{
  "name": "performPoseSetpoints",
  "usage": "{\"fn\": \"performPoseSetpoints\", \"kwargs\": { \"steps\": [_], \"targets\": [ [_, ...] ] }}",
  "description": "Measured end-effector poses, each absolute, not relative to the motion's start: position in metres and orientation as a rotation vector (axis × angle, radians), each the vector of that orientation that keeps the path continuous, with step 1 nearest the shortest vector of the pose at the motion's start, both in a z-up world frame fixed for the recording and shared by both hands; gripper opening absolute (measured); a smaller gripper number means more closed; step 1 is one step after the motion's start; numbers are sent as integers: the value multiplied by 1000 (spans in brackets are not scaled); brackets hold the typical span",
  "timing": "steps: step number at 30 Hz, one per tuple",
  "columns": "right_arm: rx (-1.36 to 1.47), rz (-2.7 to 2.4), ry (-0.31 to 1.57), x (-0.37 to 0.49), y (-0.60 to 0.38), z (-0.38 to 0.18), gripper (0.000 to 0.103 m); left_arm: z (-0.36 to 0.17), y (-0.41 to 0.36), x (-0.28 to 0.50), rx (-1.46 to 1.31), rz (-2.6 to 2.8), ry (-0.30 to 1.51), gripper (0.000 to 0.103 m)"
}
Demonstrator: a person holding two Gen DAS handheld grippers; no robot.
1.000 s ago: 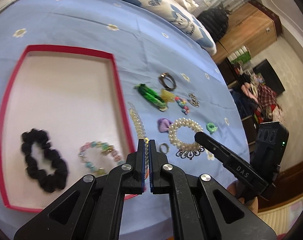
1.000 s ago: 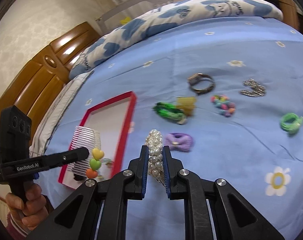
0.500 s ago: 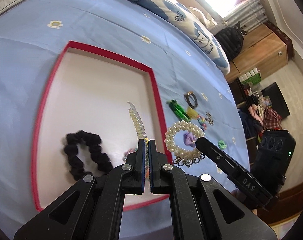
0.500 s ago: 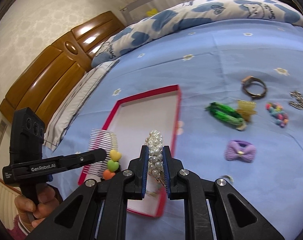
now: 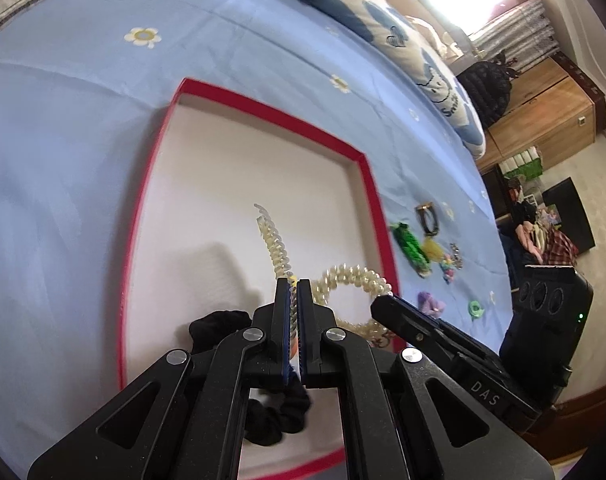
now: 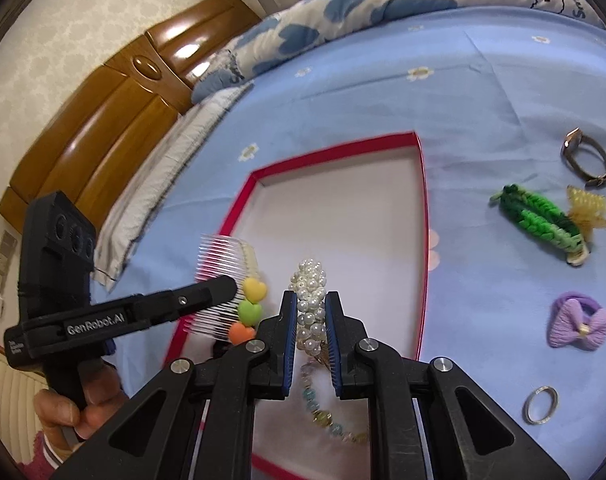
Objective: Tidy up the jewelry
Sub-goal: 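Carry the comb in the left tool while the right tool carries the pearl bracelet into the box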
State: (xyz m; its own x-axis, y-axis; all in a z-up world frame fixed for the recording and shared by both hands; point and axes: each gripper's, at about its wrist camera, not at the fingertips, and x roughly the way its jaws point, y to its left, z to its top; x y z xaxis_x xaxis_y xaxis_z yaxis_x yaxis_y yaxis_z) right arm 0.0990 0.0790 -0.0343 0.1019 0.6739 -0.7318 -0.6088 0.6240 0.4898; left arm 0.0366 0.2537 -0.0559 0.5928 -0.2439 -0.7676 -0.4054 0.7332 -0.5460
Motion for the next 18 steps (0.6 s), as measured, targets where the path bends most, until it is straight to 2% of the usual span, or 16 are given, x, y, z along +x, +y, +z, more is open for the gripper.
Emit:
{"fn": "performPoseSetpoints", "kwargs": {
  "steps": [8,16,18],
  "targets": [
    [26,916,1156,107,83,-47,14,-69,258,33,-745,137,979,4],
    [8,916,1158,106,89,-48,18,-70,258,30,-715,170,1005,12],
    [7,916,1158,106,89,-49,18,-68,257,30,-707,177,1011,18]
  ]
}}
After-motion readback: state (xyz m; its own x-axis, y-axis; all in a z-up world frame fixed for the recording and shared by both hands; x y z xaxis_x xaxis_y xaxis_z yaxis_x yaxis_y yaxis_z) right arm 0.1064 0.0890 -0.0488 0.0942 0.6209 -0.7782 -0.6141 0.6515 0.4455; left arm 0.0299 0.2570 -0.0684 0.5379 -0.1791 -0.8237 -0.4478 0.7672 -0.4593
